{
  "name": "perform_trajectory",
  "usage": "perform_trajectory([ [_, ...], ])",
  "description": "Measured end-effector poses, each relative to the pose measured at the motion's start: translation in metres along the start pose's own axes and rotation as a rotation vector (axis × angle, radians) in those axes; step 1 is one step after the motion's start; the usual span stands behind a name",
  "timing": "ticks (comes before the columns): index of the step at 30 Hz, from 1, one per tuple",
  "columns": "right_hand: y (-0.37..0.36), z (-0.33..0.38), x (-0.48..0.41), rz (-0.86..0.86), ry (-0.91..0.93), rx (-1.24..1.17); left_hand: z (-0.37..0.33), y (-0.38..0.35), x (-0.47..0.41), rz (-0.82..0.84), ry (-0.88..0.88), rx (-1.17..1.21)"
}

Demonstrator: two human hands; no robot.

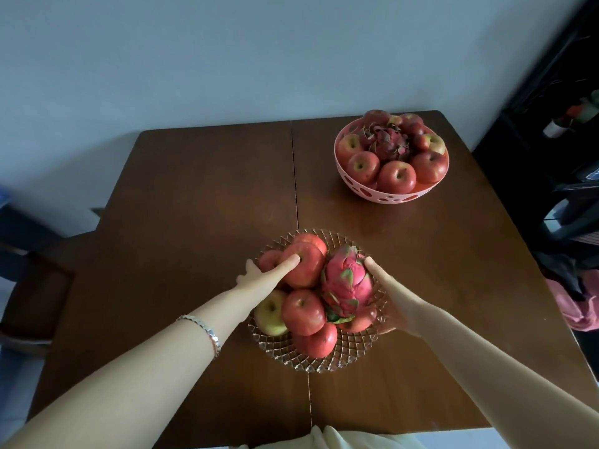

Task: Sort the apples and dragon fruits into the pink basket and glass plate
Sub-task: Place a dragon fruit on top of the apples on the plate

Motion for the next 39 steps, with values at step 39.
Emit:
perform_trajectory([
  [39, -0.119, 0.238, -0.171, -0.089, 0.384, -0.063, -0.136, 0.157, -0.189, -0.147, -0.126, 0.417],
])
Point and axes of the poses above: each hand's wrist, its own x-axis away from the middle knuckle, its own y-axis out of the back of the hand, z = x × y, the point moved 6 cm from there along -x, towards the middle knuckle, and after that the axes turned 15 degrees about -x, right-handed, at the moved point
